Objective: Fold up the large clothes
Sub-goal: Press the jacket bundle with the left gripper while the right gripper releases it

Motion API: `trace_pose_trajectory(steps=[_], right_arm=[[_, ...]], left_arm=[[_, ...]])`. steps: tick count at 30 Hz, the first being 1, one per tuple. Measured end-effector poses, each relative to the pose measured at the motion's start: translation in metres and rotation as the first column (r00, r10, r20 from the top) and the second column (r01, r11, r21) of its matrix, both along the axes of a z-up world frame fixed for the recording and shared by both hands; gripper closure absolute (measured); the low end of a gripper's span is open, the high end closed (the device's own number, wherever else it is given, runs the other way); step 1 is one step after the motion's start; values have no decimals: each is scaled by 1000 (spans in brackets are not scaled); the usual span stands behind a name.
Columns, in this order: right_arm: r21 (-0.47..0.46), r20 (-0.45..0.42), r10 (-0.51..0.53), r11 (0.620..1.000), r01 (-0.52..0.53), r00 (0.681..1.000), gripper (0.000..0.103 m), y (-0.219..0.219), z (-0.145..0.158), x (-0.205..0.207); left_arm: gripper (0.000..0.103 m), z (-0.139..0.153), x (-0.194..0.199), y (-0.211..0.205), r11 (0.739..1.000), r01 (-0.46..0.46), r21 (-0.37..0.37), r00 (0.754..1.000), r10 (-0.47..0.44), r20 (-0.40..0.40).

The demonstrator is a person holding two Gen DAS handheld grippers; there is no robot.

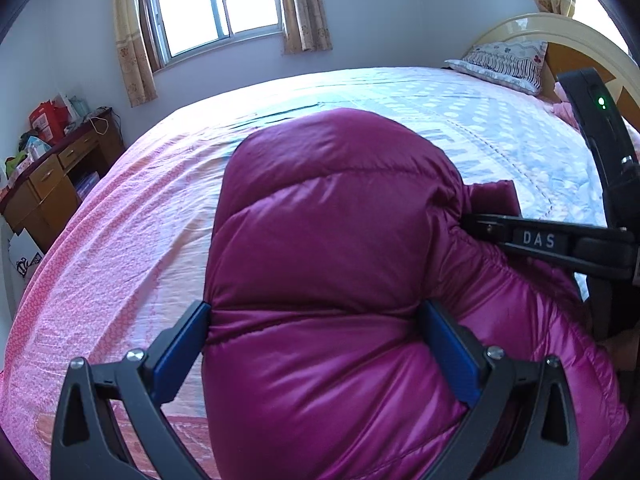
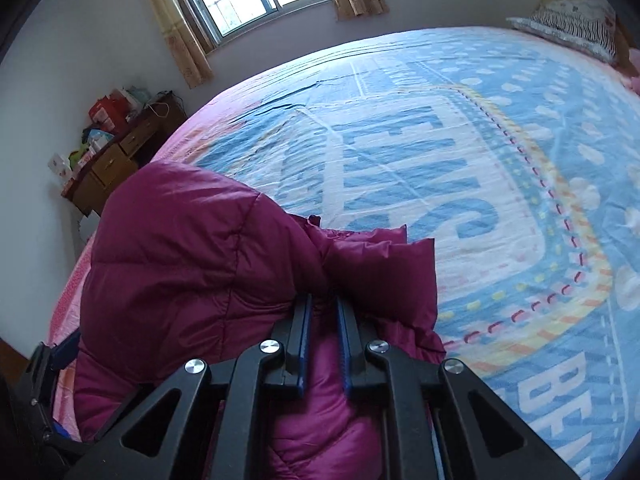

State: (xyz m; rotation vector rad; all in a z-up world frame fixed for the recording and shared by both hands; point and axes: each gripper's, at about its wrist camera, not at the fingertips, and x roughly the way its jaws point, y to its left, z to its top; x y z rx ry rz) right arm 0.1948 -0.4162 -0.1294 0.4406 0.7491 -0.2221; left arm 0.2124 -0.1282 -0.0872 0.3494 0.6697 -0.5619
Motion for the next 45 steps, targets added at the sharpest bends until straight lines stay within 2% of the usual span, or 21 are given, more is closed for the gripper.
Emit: trace_pose_trajectory(steps=[3, 6, 7, 9, 10, 11, 13, 16, 19, 21, 24, 27, 28, 33, 35, 39, 43, 45], right_arm=[[-49, -8, -9, 999, 8, 1000, 92, 4, 6, 5], [-44, 8, -7, 999, 7, 1000, 89, 5, 17, -8], [-32, 28, -10, 999, 11, 1000, 89, 5, 23, -17], [18, 128, -23, 1000, 21, 991, 87, 1, 38, -45], [59, 182, -33, 998, 23, 983, 76, -4, 46, -64], [82, 197, -42, 996, 27, 979, 49, -6, 49, -75], [127, 213, -77, 991, 51, 974, 18, -12, 54, -99], [227, 259, -33, 973, -28, 965, 17, -16, 52, -117], [294, 226, -15, 954, -54, 974, 17, -15, 37, -105], [292, 199, 3, 954, -62, 980, 17, -11, 23, -94], [282, 177, 49, 954, -99, 983, 17, 2, -3, -82], [259, 184, 59, 960, -106, 981, 17, 5, -2, -82], [254, 185, 60, 961, -106, 981, 18, 6, -2, -82], [229, 172, 63, 968, -102, 983, 18, 10, -1, -79], [226, 171, 62, 969, -101, 983, 19, 9, -2, -78], [225, 173, 60, 969, -99, 983, 19, 13, -2, -80], [231, 184, 54, 968, -97, 981, 19, 15, -1, -81], [250, 214, 43, 963, -98, 976, 31, 9, -1, -89]], left_arm=[[0, 0, -1, 1, 1000, 0, -3, 1000, 0, -4], [0, 2, 0, 4, 1000, 12, -11, 1000, -12, -18], [0, 3, 1, 6, 1000, 19, -25, 999, -20, -28], [0, 7, 6, 17, 997, 38, -71, 996, -43, -79], [0, 9, 10, 22, 995, 46, -88, 992, -56, -110], [0, 13, 17, 31, 992, 51, -116, 984, -70, -166], [0, 19, 25, 47, 983, 44, -178, 970, -85, -229], [0, 29, 43, 77, 958, -35, -284, 960, -46, -275], [0, 21, 60, 81, 950, -96, -298, 937, -15, -350], [0, 7, 64, 73, 953, -89, -291, 918, -35, -395], [0, -8, 65, 72, 938, -103, -331, 904, -50, -424], [0, -18, 67, 65, 933, -122, -339, 891, -48, -451], [0, -18, 65, 64, 934, -119, -337, 894, -47, -446], [0, -14, 55, 49, 962, -75, -262, 939, -20, -343], [0, -15, 53, 44, 967, -67, -247, 947, -16, -321], [0, -18, 57, 50, 966, -61, -250, 951, -20, -309], [0, -23, 61, 59, 961, -63, -271, 943, -32, -331], [0, -22, 61, 59, 960, -61, -274, 943, -35, -332]])
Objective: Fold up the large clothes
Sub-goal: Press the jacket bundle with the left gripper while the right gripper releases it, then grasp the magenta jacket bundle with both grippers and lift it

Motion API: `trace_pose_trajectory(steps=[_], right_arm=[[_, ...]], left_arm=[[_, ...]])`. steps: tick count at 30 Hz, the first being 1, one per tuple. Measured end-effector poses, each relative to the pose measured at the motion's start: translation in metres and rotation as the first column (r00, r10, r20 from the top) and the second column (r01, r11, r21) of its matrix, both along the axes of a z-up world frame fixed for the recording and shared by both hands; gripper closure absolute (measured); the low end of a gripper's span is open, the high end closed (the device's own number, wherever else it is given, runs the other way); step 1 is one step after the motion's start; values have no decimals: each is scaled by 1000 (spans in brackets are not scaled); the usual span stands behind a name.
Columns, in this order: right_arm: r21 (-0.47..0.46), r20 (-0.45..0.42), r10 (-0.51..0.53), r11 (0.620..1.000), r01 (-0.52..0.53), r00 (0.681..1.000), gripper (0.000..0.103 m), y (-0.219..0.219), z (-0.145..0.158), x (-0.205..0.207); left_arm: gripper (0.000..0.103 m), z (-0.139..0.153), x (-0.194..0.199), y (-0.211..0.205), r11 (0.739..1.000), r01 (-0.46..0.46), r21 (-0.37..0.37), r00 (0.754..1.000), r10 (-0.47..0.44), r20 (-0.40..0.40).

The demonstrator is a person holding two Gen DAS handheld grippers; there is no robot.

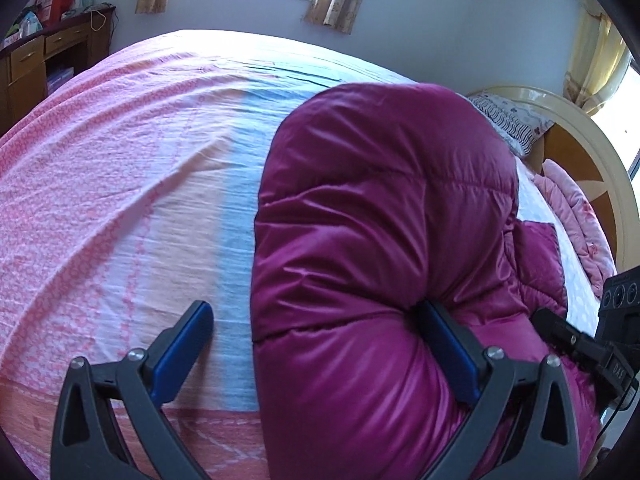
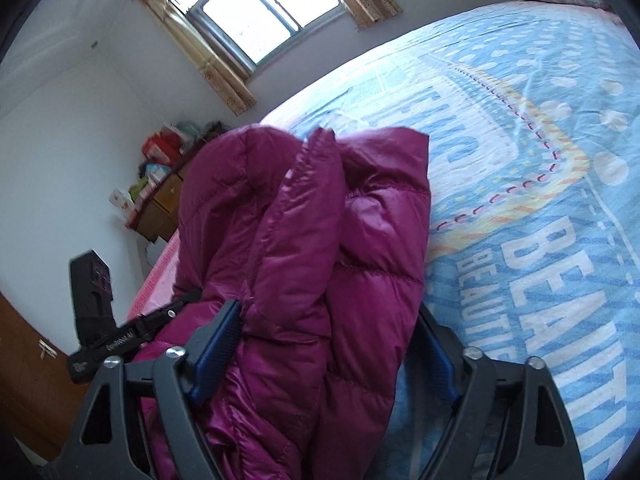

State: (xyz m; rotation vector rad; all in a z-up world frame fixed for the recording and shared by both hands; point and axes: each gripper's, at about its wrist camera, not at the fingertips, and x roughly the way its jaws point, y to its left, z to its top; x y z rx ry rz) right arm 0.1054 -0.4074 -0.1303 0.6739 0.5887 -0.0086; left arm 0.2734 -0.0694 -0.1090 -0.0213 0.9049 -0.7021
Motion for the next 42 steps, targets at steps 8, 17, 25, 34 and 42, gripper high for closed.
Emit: trace_pose_trajectory(steps=[8, 17, 25, 34, 42], right_arm=[[31, -13, 26, 999, -26, 1000, 41, 0, -4, 6], [19, -12, 86, 996, -86, 996, 49, 9, -4, 14], [-8, -42, 74, 997, -75, 996, 60, 14, -4, 17], [105, 11, 36, 994, -37, 999, 72, 68, 6, -38], [107, 42, 58, 992, -62, 997, 72, 142, -3, -86]], left_arm=[[0, -3, 0, 4, 1000, 6, -10, 1000, -6, 0], [23, 4, -10, -3, 997, 72, -29, 997, -70, 43], [39, 11, -22, -8, 999, 47, 2, 996, -47, 75], [47, 31, -67, 50, 1000, 17, -9, 999, -17, 33], [47, 25, -123, 114, 999, -52, -2, 998, 52, 33]])
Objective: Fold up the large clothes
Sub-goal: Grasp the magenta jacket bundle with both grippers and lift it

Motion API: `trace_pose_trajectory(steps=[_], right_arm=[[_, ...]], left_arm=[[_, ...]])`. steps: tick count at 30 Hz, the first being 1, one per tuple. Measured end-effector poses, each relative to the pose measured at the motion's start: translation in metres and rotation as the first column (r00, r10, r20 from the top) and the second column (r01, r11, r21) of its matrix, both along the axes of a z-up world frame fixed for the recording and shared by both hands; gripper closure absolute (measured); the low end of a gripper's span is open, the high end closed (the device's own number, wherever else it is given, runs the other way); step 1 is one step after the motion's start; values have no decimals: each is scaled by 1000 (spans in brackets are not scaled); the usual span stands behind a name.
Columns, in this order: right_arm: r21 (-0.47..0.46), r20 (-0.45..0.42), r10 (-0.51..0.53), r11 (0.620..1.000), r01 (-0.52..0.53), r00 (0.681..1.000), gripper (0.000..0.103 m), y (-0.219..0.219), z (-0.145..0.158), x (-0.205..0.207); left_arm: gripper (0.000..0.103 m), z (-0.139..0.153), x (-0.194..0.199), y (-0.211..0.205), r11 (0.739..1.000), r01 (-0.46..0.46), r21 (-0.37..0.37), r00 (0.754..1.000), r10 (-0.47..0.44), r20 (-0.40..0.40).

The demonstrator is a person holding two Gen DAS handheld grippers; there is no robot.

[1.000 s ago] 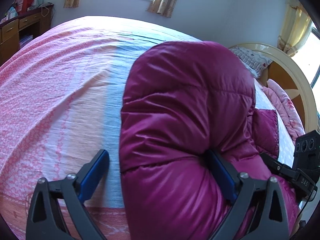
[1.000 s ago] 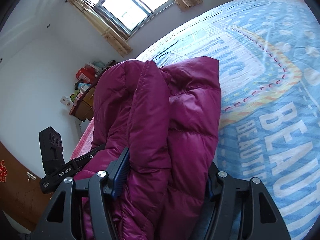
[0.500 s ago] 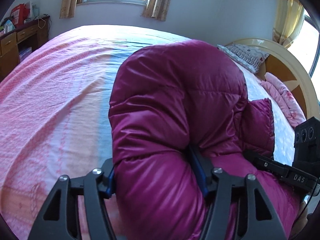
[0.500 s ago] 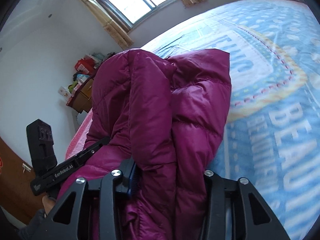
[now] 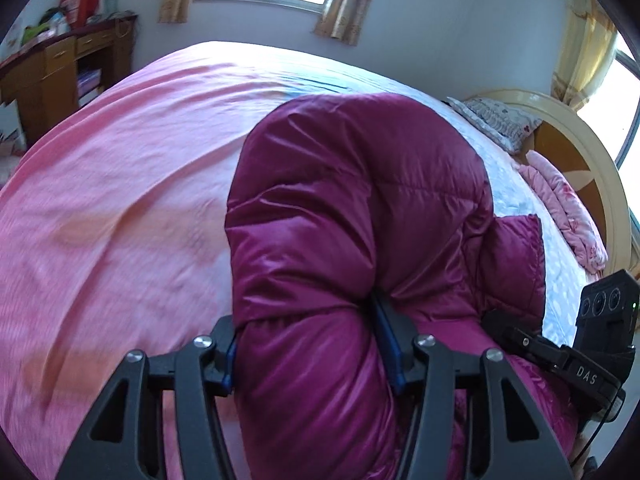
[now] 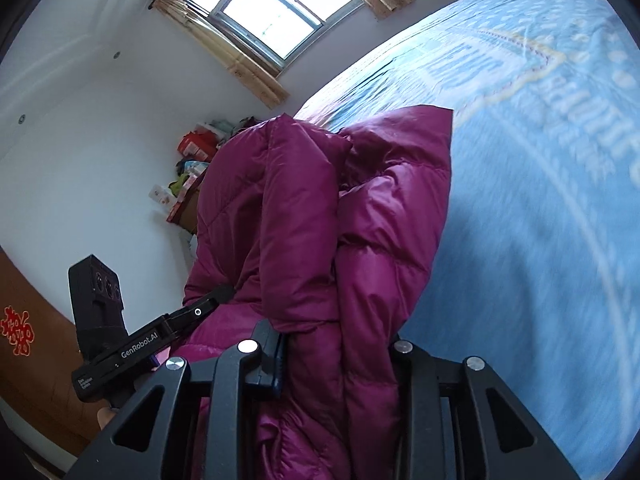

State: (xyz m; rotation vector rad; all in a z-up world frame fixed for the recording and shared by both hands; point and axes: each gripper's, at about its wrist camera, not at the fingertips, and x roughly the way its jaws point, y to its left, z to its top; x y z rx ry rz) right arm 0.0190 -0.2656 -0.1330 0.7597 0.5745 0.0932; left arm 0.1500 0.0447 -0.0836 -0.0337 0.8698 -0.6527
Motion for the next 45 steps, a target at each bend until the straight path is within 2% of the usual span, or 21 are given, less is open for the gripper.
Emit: trace_pose_trajectory(steps=[6, 10, 18, 22, 25, 31, 37, 41, 45], right_arm=[[-18, -11, 7, 1000, -7, 1000, 72, 34, -2, -14], [-40, -18, 41, 998, -42, 999, 72, 52, 2, -12], [-28, -6, 139, 990, -139, 990, 72, 86, 3, 22], [17, 16, 199, 980, -200, 980, 72, 104, 4, 40], [11, 28, 250, 968, -250, 968, 72, 125, 8, 61], [65, 87, 357, 930, -363, 930, 72, 168, 13, 103], [78, 168, 480, 864, -497, 861, 72, 221, 25, 162], [86, 189, 540, 823, -562, 820, 72, 264, 29, 201], [54, 180, 597, 787, -614, 782, 72, 302, 23, 238]], left_arm=[[47, 1, -18, 8, 999, -38, 28, 999, 37, 36], [48, 2, -22, 23, 998, -61, 19, 998, 60, 34], [48, 0, -29, 66, 988, -153, 22, 988, 152, 40], [50, 5, -30, 83, 980, -196, 24, 980, 194, 44], [51, 12, -30, 98, 970, -242, 28, 969, 239, 66], [51, 24, -28, 146, 934, -356, 10, 931, 354, 92], [51, 44, -28, 196, 880, -475, 16, 868, 466, 171], [51, 42, -18, 227, 820, -570, 49, 807, 548, 222], [51, 31, -1, 251, 767, -636, 79, 761, 608, 227]])
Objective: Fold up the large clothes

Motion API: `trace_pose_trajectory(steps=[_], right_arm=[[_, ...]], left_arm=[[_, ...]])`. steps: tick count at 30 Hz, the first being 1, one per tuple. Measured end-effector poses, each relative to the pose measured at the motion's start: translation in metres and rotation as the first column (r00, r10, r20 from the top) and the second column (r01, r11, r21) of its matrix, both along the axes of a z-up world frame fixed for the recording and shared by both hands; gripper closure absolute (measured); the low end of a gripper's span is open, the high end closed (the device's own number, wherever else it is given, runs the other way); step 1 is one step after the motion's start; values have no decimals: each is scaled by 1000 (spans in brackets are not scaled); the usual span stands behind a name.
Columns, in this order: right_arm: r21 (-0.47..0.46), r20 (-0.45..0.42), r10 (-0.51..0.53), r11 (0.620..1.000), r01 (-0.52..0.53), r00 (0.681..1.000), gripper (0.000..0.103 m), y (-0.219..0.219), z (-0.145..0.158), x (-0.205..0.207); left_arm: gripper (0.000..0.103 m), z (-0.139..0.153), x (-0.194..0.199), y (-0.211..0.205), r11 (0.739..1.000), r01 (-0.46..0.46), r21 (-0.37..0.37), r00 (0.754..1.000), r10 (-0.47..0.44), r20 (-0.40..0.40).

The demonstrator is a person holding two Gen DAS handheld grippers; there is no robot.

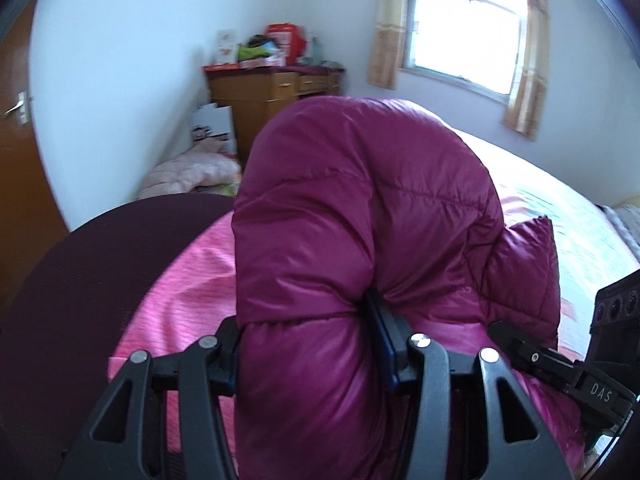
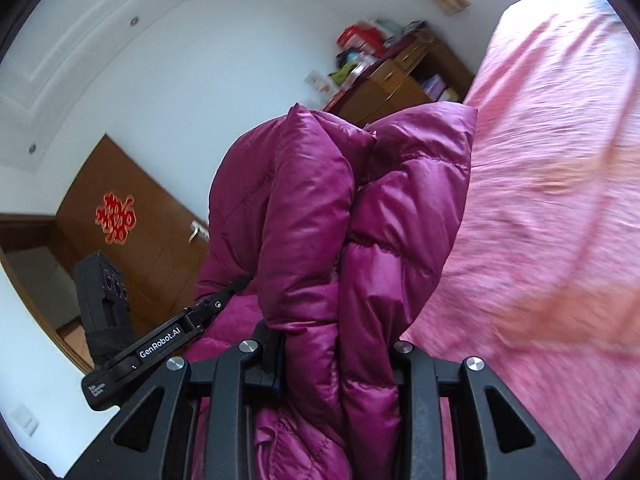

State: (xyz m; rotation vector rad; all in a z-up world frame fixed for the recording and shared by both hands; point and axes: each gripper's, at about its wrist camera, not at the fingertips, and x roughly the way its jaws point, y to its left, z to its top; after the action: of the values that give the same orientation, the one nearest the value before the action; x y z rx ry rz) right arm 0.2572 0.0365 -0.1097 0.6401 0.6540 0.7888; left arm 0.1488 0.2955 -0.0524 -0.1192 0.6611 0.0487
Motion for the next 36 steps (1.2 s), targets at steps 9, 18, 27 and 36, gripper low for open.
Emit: trace_pose_trajectory(steps=[9, 18, 27, 36], right_arm=[[-178, 0, 41, 983, -40, 999, 72, 39, -26, 43], [-141, -61, 24, 989, -33, 998, 56, 42, -49, 43], [-363, 239, -209, 886, 287, 948, 69, 17, 25, -44], [-478, 235, -14, 869, 128, 972, 72, 80, 26, -75]], left_arm=[[49, -43, 31, 31, 996, -82, -32, 992, 78, -100], [30, -54, 41, 30, 992, -124, 17, 983, 125, -138], [29, -56, 34, 32, 991, -130, 31, 982, 133, -135], [28, -49, 20, 17, 981, -141, 136, 981, 157, -113]])
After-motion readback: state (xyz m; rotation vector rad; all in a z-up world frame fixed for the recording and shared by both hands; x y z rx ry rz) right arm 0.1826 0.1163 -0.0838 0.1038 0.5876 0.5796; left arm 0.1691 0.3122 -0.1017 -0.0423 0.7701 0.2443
